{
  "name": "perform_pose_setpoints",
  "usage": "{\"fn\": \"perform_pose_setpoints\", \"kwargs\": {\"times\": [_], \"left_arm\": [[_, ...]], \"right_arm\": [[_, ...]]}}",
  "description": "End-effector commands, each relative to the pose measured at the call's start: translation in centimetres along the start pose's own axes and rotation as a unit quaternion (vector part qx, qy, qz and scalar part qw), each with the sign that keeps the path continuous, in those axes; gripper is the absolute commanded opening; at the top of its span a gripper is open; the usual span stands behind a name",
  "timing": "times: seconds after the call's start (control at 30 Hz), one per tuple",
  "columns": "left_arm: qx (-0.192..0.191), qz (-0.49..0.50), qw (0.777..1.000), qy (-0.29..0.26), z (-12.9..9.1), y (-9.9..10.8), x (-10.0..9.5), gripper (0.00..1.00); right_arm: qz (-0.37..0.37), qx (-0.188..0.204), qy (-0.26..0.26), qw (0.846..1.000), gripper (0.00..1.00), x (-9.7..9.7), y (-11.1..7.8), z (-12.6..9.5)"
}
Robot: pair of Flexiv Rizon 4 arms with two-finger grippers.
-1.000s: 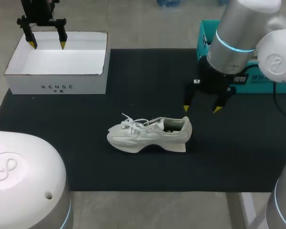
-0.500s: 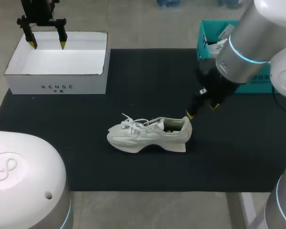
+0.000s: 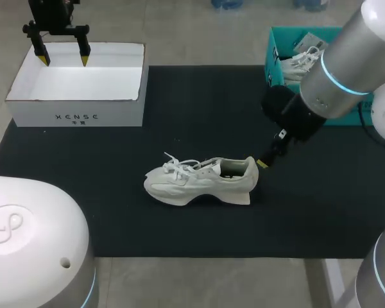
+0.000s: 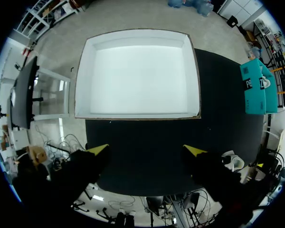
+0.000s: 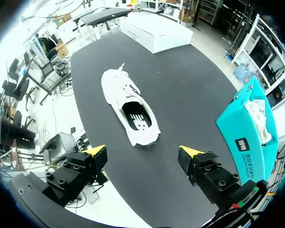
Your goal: Take the shoe out of the shoebox, open the shoe tongue, remove and reinsert the insole, then place the shoe into the shoebox
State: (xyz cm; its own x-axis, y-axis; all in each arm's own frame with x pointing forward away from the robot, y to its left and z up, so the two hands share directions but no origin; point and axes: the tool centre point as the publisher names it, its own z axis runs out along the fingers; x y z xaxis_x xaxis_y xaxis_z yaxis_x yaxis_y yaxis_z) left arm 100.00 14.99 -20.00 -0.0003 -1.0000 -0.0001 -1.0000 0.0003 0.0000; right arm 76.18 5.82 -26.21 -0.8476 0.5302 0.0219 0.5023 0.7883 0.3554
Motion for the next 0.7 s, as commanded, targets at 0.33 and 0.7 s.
{"fn": "perform_pose_setpoints", "kwargs": {"times": [0.33,0.7], "left_arm": [[0.000,0.000,1.000,0.000,0.0,0.0,0.0,1.00],[0.000,0.000,1.000,0.000,0.0,0.0,0.0,1.00]], "right_arm": [[-0.238,-0.088,0.056,0.966,1.00,-1.1,-1.8,-1.9],[-0.239,-0.082,0.040,0.967,1.00,-1.1,-1.5,-2.2]]}}
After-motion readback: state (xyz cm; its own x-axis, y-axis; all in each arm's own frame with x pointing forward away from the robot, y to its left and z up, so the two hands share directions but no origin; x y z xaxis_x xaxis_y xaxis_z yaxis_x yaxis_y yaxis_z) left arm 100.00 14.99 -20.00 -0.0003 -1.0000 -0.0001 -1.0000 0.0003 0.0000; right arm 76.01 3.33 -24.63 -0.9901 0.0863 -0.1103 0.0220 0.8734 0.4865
